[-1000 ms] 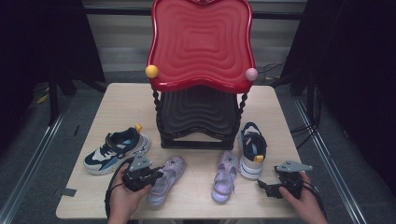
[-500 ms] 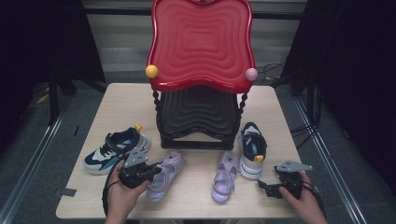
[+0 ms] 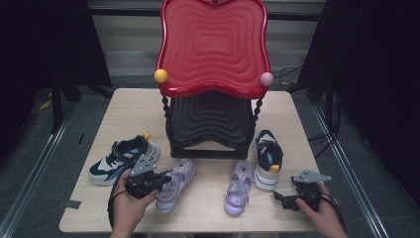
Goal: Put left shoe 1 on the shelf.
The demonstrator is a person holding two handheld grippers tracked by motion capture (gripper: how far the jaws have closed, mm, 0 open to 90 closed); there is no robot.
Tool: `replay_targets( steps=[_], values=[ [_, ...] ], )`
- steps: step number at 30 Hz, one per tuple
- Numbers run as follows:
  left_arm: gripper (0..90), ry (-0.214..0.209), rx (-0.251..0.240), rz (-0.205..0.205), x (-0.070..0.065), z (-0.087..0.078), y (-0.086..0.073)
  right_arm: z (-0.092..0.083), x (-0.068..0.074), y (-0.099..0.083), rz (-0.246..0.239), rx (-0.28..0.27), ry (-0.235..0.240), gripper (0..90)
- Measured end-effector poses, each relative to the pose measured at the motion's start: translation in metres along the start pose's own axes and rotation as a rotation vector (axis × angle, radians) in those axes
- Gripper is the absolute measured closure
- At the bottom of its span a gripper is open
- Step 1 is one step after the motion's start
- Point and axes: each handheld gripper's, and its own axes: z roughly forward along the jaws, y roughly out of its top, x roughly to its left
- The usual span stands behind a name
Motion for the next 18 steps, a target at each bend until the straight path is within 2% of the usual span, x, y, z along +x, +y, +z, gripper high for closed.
replay_targets(
  steps=[10,18],
  values=[
    [83.9,0.006,-0.047,-0.022,-0.004,-0.004,0.010,0.000,0.000,0.000,-0.006,-0.003,0.001,8.7],
    [83.9,0.012,-0.113,-0.022,-0.010,-0.014,0.025,0.000,0.000,0.000,-0.004,-0.001,0.000,8.7]
  ],
)
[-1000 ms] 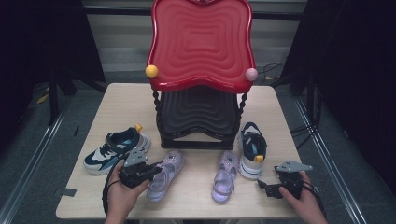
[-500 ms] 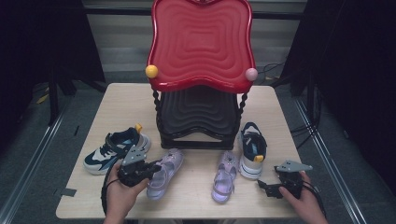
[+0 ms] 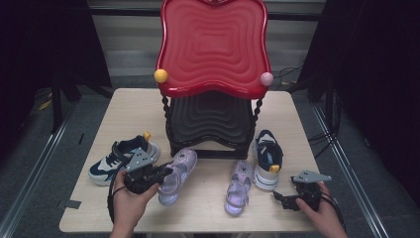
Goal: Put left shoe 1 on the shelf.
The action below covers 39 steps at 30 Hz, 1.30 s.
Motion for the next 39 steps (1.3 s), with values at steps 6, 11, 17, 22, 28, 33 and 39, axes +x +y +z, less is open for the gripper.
replay_targets(
  steps=[6,11,17,22,28,33,39],
  values=[
    [83.9,0.005,-0.027,0.004,-0.004,-0.002,0.009,0.000,0.000,0.000,-0.001,-0.001,0.000,8.7],
    [83.9,-0.011,-0.014,0.017,-0.011,-0.005,0.016,0.000,0.000,0.000,0.001,0.001,0.000,8.7],
    [83.9,-0.023,-0.036,0.033,-0.019,-0.011,0.024,0.000,0.000,0.000,0.002,0.001,0.000,8.7],
    [83.8,-0.011,-0.069,0.040,-0.021,-0.010,0.032,0.000,0.000,0.000,0.001,0.001,0.000,8.7],
    [83.8,0.010,-0.092,0.045,-0.023,-0.004,0.040,0.000,0.000,0.000,0.000,0.000,0.000,8.7],
    [83.8,0.057,-0.122,0.055,-0.024,0.005,0.049,0.000,0.000,0.000,0.001,0.001,0.000,8.7],
    [83.8,0.101,-0.149,0.056,-0.026,0.015,0.055,0.000,0.000,0.000,0.002,0.001,0.000,8.7]
  ],
)
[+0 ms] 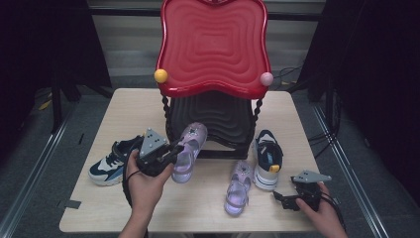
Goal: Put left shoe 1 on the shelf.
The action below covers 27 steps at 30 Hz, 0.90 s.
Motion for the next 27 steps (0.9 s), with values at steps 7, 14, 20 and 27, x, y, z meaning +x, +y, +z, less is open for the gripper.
replay_targets(
  steps=[7,14,20,27],
  values=[
    [83.9,0.037,-0.040,-0.010,-0.004,0.013,0.007,0.000,0.000,0.000,0.000,0.000,0.000,8.7],
    [83.8,0.061,-0.082,-0.037,-0.009,0.028,0.012,0.000,0.000,0.000,0.000,0.000,0.000,8.7],
    [83.8,0.088,-0.100,-0.025,-0.013,0.042,0.019,0.000,0.000,0.000,0.000,0.000,0.000,8.7],
    [83.9,0.118,-0.116,-0.033,-0.014,0.052,0.019,0.000,0.000,0.000,-0.001,0.000,0.000,8.7]
  ],
)
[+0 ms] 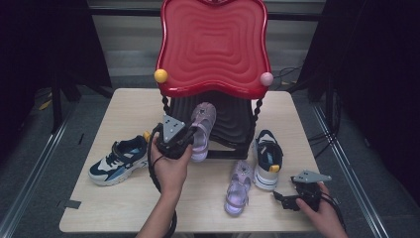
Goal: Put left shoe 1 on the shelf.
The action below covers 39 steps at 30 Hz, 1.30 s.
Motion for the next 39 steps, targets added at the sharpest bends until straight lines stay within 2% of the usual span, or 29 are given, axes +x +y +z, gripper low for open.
replay_targets(
  steps=[8,13,16,19,27,30,39],
  values=[
    [83.8,0.048,-0.034,-0.003,0.000,0.010,-0.003,0.000,0.000,0.000,0.001,0.000,0.000,8.7],
    [83.8,0.062,-0.070,-0.031,0.002,0.014,-0.002,0.000,0.000,0.000,0.001,0.000,0.000,8.7],
    [83.7,0.078,-0.079,-0.017,0.002,0.017,-0.001,0.000,0.000,0.000,0.001,0.000,0.000,8.7],
    [83.7,0.101,-0.102,-0.026,0.002,0.020,-0.001,0.000,0.000,0.000,0.001,0.000,0.000,8.7],
    [83.7,0.130,-0.115,-0.010,0.000,0.029,-0.001,0.000,0.000,0.000,0.001,0.000,0.000,8.7],
    [83.7,0.134,-0.124,-0.032,-0.001,0.032,-0.001,0.000,0.000,0.000,0.000,-0.001,0.000,8.7],
    [83.7,0.167,-0.145,-0.033,-0.002,0.040,0.001,0.000,0.000,0.000,0.001,0.000,0.000,8.7]
  ],
)
